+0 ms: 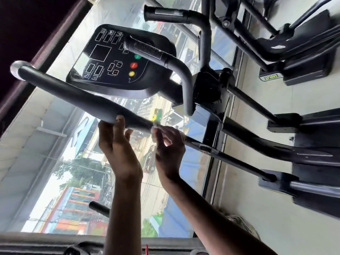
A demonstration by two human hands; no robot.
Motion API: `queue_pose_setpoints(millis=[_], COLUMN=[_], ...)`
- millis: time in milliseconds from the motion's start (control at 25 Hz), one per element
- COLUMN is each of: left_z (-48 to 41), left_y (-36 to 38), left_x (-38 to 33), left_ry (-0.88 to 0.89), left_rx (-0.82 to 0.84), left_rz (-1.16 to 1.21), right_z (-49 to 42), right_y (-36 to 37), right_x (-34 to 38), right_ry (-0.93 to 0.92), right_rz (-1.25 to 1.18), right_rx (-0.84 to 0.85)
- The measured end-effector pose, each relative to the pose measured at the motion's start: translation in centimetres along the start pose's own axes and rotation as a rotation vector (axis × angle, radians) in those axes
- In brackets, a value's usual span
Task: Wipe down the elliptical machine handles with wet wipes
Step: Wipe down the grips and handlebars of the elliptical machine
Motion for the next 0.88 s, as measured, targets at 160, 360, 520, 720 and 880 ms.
queue_pose_setpoints(millis=[160,360,520,720,880], left_z=[0.0,0.3,0.6,0.6,0.9], left_y=[0.4,0.6,1.0,1.2,1.2], left_x=[0.1,0.6,0.7,1.0,1.0], left_ry=[0.019,0.021,0.027,0.037,0.052], left_rx=[-0.036,-0.098,-0.125,-0.159,-0.165], left_rz=[0.004,0.004,0.002,0.028,0.021], right_z=[0.9,-2.9,-3.1,-3.6,-6.1], right_y=[1.1,-0.9,-1.2,-0.5,-0.9], right_x=[2.2,-4.3,-3.8,-4.3,-6.5], right_ry=[-0.257,-0.105,0.056,0.014,0.111], right_rz=[-0.064,0.23,0.236,0.279,0.485], right_rx=[0.023,-0.103,-0.018,0.014,0.033])
Point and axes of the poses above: each hand's wrist, its own z-axis away from the middle knuckle, its own y-axis out of the palm, x = y × z, the point moved 2 cm from there along -z, towards the middle knuckle, and after that the axes turned 12 degrees about -x, right-handed, at the moved point
